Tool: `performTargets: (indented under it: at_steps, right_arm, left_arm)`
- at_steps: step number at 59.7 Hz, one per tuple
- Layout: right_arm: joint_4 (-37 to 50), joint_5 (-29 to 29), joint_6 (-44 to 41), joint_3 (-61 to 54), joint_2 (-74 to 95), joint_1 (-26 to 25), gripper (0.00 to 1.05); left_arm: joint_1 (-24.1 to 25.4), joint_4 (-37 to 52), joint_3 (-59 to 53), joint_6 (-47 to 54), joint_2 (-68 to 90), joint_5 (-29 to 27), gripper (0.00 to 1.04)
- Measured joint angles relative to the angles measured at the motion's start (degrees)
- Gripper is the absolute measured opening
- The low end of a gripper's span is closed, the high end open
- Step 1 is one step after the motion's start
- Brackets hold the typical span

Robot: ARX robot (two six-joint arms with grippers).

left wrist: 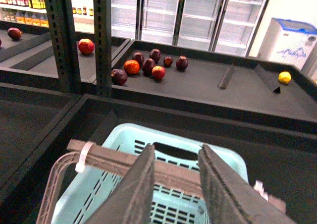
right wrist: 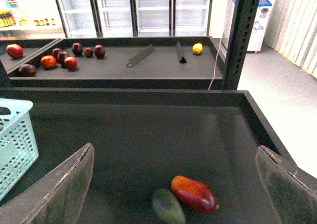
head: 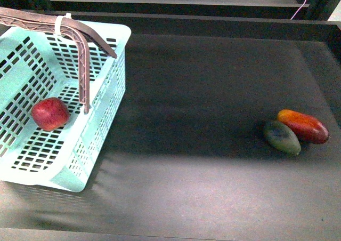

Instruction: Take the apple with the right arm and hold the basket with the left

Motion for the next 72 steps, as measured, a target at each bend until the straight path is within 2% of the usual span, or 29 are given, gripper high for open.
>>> performTargets:
  at_steps: [3,6,23,72]
  right_arm:
    - [0.00,0.00,-0.02,0.00,0.00,0.00,0.96]
    - [0.00,-0.02,-0.02,0.00,0.00,0.00,0.96]
    - [0.00,-0.02,-0.02,0.00,0.00,0.00,0.96]
    - [0.00,0.00,-0.02,0.00,0.00,0.00,0.96]
  left_arm:
    - [-0.31,-0.02,-2.10,1.40,-1.62,-0.22,0.14]
    - [-2.27,-0.22,-4.66,2.29,-4.35,-3.02,0.03]
    - [-3.48,-1.42,-14.67,3.67,-15.08,-3.32,0.03]
    - [-3.52,-33.07,-19.56,3.91,-53.31,-3.41,0.03]
